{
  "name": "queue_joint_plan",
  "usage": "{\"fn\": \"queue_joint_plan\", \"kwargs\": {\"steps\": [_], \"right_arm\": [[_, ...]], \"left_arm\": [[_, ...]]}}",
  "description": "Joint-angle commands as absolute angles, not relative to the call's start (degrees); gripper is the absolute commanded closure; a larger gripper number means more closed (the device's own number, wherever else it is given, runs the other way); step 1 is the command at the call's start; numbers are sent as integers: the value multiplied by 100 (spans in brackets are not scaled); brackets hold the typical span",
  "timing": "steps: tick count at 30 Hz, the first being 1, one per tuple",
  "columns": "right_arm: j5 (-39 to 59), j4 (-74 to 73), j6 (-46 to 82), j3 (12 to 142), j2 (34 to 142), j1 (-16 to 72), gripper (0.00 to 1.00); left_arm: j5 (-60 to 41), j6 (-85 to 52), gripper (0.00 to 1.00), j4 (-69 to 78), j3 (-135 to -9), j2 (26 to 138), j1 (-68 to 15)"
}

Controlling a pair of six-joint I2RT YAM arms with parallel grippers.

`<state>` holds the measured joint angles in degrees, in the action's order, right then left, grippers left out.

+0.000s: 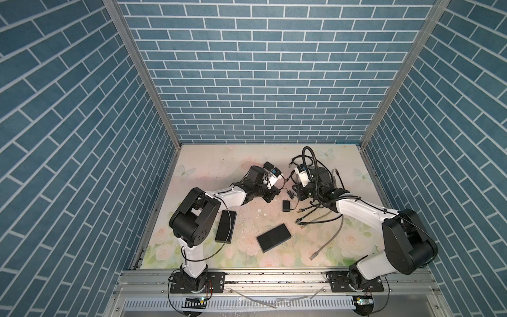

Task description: Insert the plug into the switch port

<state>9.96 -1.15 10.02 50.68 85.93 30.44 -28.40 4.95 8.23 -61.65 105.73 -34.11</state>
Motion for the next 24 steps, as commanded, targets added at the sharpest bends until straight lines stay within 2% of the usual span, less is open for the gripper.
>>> {"fn": "queue_joint_plan", "kwargs": {"steps": [1,5,8,11,24], "right_arm": [[683,870,1859,5540,8389,3051,75],[1218,1320,2587,5762,8314,3049,73],[1864,877,3311,5628,8392,3056,73],[2356,178,4000,5452,8616,3082,68],[2234,-622,4687,5536,9207,3305,68]], "left_arm": [[-2760,136,99,625,-6310,10433,-3430],[-2627,-281,99,865,-6232,10398,-3433],[-2520,-602,98,1329,-6025,10329,-3454],[-2266,-680,98,1634,-5866,10237,-3552],[-1995,-633,98,2141,-5559,10135,-3761]]}}
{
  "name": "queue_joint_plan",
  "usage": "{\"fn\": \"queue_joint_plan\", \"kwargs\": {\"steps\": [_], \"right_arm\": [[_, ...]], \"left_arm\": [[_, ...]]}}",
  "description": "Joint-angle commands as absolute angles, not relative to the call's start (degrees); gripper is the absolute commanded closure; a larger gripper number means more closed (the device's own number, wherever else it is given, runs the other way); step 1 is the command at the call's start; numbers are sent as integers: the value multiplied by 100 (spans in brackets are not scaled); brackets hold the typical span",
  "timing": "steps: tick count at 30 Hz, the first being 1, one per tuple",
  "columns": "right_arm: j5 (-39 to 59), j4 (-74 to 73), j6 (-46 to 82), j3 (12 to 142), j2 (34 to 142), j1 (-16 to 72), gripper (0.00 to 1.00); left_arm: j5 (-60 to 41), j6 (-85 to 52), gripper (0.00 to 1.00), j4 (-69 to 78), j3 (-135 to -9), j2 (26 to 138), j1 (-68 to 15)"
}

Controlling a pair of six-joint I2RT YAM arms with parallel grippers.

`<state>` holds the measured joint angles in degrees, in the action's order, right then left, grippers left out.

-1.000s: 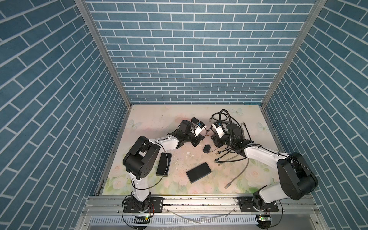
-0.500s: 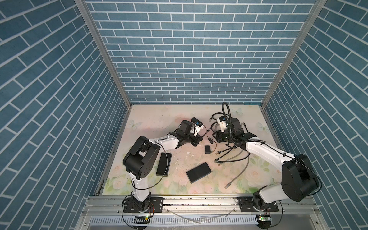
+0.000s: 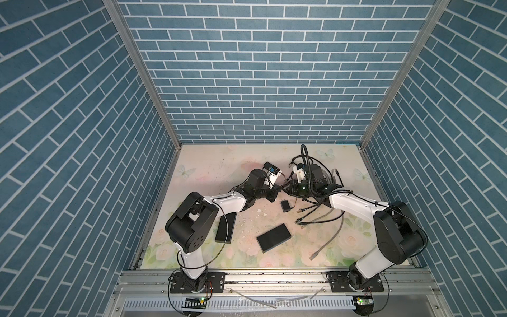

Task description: Insert the plug into the switch port

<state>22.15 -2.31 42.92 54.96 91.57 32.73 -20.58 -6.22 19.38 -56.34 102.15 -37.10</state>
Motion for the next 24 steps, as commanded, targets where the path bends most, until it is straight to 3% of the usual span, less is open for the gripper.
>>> {"fn": "queue_joint_plan", "kwargs": {"steps": [1,15,21,24], "right_arm": [[2229,-699,4724,5521,9216,3304,68],[2109,-880,4825,5603,9488,3323,70],[2283,-963,4852,5717,9648,3323,84],[2347,-992,4852,5757,9720,3324,97]], "left_arm": [[-1987,-626,98,2156,-5550,10150,-3771],[-2064,-591,97,2316,-5539,10167,-3846],[-2131,-580,96,2469,-5498,10202,-3850],[-2129,-564,94,2560,-5438,10211,-3850]]}}
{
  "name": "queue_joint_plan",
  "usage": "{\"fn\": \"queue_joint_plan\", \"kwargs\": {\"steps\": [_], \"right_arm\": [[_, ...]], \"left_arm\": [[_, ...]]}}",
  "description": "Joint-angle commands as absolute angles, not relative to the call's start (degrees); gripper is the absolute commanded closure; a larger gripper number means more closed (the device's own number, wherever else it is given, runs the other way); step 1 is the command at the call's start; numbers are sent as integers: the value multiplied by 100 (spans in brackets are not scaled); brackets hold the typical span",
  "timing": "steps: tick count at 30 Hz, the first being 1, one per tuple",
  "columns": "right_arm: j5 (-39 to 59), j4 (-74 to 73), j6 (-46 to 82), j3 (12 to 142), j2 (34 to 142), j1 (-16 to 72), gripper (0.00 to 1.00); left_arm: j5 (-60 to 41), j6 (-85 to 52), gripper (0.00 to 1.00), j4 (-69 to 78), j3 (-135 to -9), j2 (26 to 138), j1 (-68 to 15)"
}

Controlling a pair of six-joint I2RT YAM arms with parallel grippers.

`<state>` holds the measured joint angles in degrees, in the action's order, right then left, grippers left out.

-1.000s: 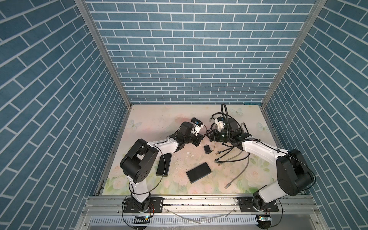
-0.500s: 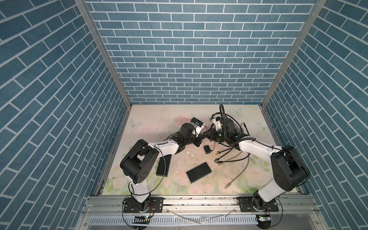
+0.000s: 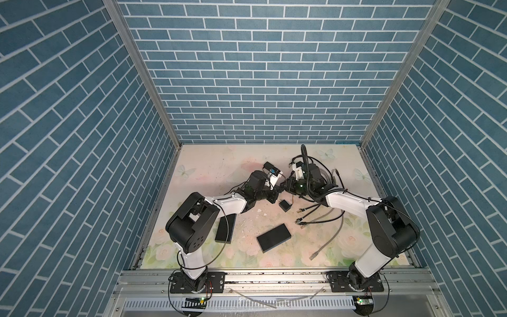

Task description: Insert the plug into the switch port

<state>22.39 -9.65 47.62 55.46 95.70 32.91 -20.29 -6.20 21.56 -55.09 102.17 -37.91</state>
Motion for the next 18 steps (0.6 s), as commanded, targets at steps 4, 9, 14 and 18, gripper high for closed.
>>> {"fn": "queue_joint_plan", "kwargs": {"steps": [4,9,14,18], "right_arm": [[2430,-1156,4843,5689,9691,3321,100],[2594,-1223,4784,5685,9645,3299,100],[2876,-1233,4670,5718,9599,3236,100],[3068,-1217,4591,5730,9520,3206,100]], "left_arm": [[-2056,-341,81,2760,-5230,10153,-3848],[-2161,-12,55,3775,-4625,9994,-3841],[-2125,71,26,5686,-3728,9958,-3842],[-2112,34,5,5749,-3669,9956,-3850]]}}
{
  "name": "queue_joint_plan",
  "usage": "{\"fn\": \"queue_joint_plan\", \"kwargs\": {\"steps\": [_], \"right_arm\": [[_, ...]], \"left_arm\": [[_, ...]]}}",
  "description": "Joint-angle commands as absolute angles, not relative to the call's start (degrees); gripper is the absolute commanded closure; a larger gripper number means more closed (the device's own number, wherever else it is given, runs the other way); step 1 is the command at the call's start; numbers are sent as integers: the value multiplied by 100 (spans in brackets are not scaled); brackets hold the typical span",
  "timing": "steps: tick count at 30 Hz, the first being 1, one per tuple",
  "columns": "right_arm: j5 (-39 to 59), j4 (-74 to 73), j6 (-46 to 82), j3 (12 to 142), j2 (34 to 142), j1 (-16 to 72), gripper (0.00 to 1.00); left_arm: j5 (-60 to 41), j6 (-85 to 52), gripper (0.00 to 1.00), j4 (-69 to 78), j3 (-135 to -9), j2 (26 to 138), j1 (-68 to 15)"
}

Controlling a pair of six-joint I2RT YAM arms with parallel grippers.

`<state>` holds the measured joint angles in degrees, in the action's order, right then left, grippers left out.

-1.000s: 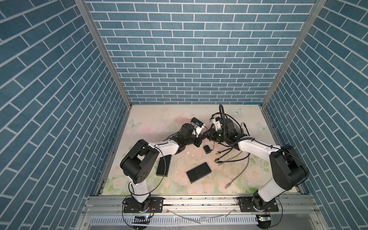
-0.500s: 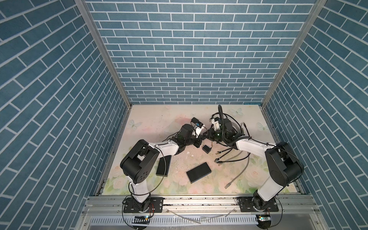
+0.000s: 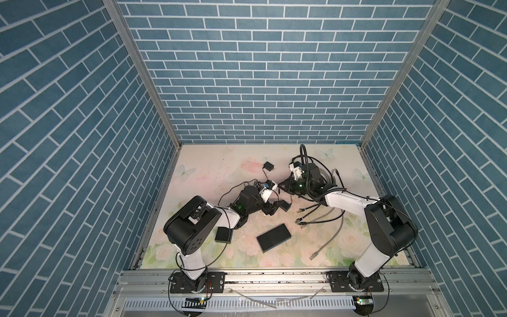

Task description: Insert the plug into the switch port

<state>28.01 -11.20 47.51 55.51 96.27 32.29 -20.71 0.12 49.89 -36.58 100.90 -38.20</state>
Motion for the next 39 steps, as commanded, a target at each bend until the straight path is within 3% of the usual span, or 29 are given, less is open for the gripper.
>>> {"fn": "queue_joint_plan", "kwargs": {"steps": [1,7,12,23,28,35,39], "right_arm": [[3108,-1222,4576,5729,9496,3200,100],[3308,-1240,4530,5696,9382,3200,100],[3414,-1306,4544,5713,9345,3199,100],[3458,-1397,4577,5690,9131,3177,100],[3450,-1398,4579,5652,9088,3168,100],[3454,-1436,4605,5632,9112,3164,100],[3453,-1454,4605,5627,9099,3162,100]], "left_arm": [[-2099,19,1,5773,-3664,9969,-3854],[-1985,70,2,6436,-3466,10122,-3858],[-2067,154,19,6337,-3506,10203,-3872],[-1759,186,35,6107,-3603,10471,-3929],[-1517,147,47,6474,-3509,10586,-3930],[-1537,84,53,7149,-3396,10711,-3937],[-1615,80,61,7143,-3429,10749,-3938]]}}
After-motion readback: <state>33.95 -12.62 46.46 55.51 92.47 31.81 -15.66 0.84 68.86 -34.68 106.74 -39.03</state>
